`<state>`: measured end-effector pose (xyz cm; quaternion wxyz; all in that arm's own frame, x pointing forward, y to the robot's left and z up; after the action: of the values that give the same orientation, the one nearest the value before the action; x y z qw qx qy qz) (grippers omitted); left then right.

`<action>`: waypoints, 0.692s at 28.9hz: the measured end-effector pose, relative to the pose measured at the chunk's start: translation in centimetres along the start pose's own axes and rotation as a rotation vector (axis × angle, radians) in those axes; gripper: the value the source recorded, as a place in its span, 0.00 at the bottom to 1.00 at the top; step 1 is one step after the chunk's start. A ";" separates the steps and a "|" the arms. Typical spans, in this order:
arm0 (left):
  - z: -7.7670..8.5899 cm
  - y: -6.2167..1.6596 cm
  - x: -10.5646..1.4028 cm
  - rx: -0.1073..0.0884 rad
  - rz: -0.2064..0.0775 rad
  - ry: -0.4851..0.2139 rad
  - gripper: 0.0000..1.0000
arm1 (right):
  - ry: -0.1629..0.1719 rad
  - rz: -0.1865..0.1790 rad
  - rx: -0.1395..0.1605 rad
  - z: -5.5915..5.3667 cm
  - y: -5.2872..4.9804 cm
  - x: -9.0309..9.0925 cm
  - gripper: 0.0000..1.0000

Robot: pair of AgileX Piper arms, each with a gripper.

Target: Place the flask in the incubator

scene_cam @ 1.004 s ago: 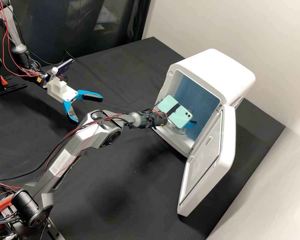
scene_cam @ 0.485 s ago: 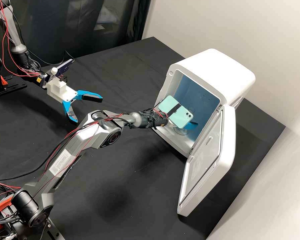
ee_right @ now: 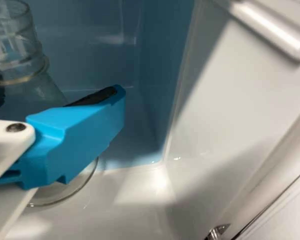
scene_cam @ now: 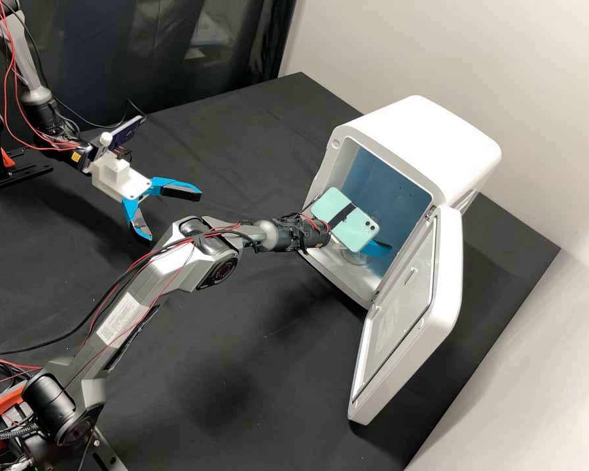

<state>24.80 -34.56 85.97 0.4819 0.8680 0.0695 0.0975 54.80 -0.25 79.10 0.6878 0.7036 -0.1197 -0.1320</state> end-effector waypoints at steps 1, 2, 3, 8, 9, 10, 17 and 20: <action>0.0 0.05 0.0 0.001 0.002 0.000 1.00 | -0.001 -0.002 0.008 0.1 -0.1 0.0 1.00; 0.0 0.05 0.0 0.001 0.002 0.000 1.00 | -0.001 -0.003 0.013 0.1 -0.1 0.0 1.00; 0.0 0.05 0.0 0.001 0.002 0.000 1.00 | 0.000 -0.009 0.018 0.1 -0.2 0.0 1.00; 0.0 0.10 0.0 0.001 0.004 -0.001 1.00 | 0.015 -0.024 0.018 0.1 -0.3 0.0 1.00; 0.0 0.10 0.0 0.001 0.004 -0.001 1.00 | 0.017 -0.030 0.014 0.3 -0.5 -0.1 1.00; 0.0 0.10 0.0 0.001 0.004 -0.001 1.00 | 0.018 -0.035 0.012 0.4 -0.7 -0.1 1.00; 0.0 0.10 0.0 0.001 0.004 -0.001 1.00 | 0.019 -0.074 0.013 1.3 -1.6 -0.5 1.00; 0.0 0.10 0.0 0.001 0.004 -0.001 1.00 | 0.028 -0.091 0.016 1.3 -1.6 -1.3 1.00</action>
<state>24.79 -34.64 86.03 0.4813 0.8684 0.0678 0.0980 53.11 -1.03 77.47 0.6770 0.7157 -0.0791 -0.1525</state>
